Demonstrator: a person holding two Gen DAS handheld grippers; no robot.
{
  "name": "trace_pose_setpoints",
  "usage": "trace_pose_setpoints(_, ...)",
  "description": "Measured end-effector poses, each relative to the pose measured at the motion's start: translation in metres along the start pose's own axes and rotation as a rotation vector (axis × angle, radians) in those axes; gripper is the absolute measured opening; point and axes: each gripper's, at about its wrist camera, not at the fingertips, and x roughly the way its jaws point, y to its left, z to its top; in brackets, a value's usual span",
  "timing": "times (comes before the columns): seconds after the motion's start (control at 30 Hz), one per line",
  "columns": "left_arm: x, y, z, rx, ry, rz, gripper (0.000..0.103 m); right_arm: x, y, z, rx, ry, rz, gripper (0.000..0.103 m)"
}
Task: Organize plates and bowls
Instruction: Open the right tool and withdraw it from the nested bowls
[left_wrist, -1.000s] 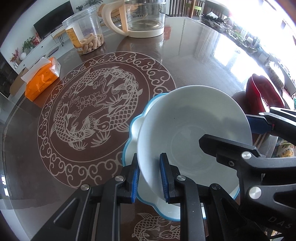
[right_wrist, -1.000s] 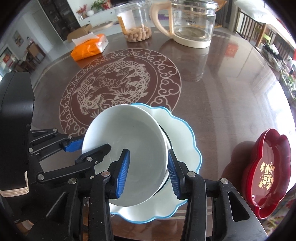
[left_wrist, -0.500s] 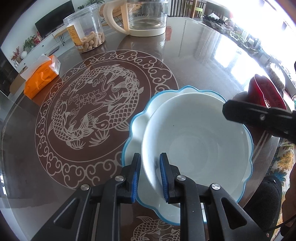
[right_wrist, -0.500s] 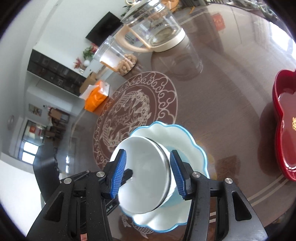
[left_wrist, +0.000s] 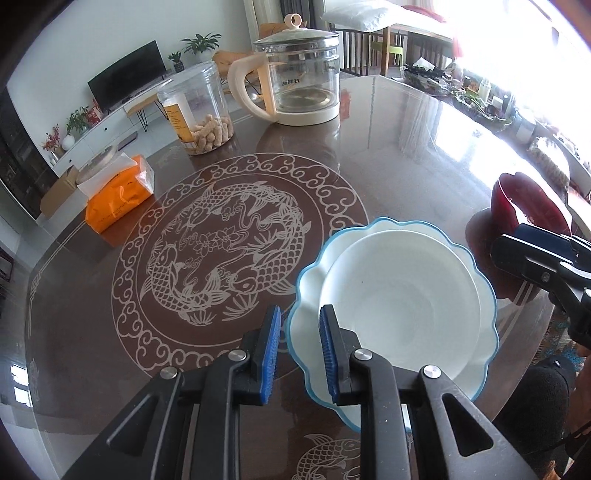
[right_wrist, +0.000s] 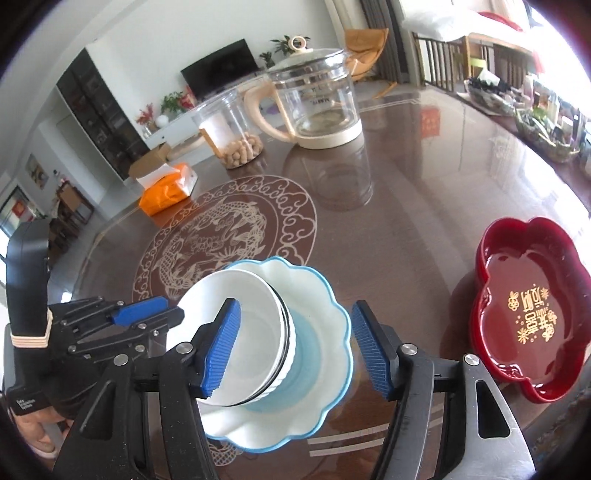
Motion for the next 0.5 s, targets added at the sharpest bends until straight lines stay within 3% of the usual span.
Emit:
trace_pose_setpoints(0.13, -0.006, -0.003, -0.004, 0.016, -0.019, 0.026, 0.029, -0.014, -0.007, -0.013, 0.033, -0.035, -0.018, 0.067)
trace_pose_setpoints(0.2, -0.011, -0.004, -0.006, 0.012, -0.043, 0.035, 0.054, -0.019, -0.008, -0.02, 0.036, -0.053, -0.03, 0.067)
trace_pose_setpoints(0.27, -0.02, -0.003, -0.009, -0.006, -0.091, 0.051, 0.074, -0.021, -0.009, -0.027, 0.034, -0.059, -0.043, 0.067)
trace_pose_setpoints(0.5, -0.052, 0.016, -0.024, -0.079, -0.171, 0.08, 0.093, -0.038, -0.002, -0.056, 0.007, -0.137, -0.141, 0.067)
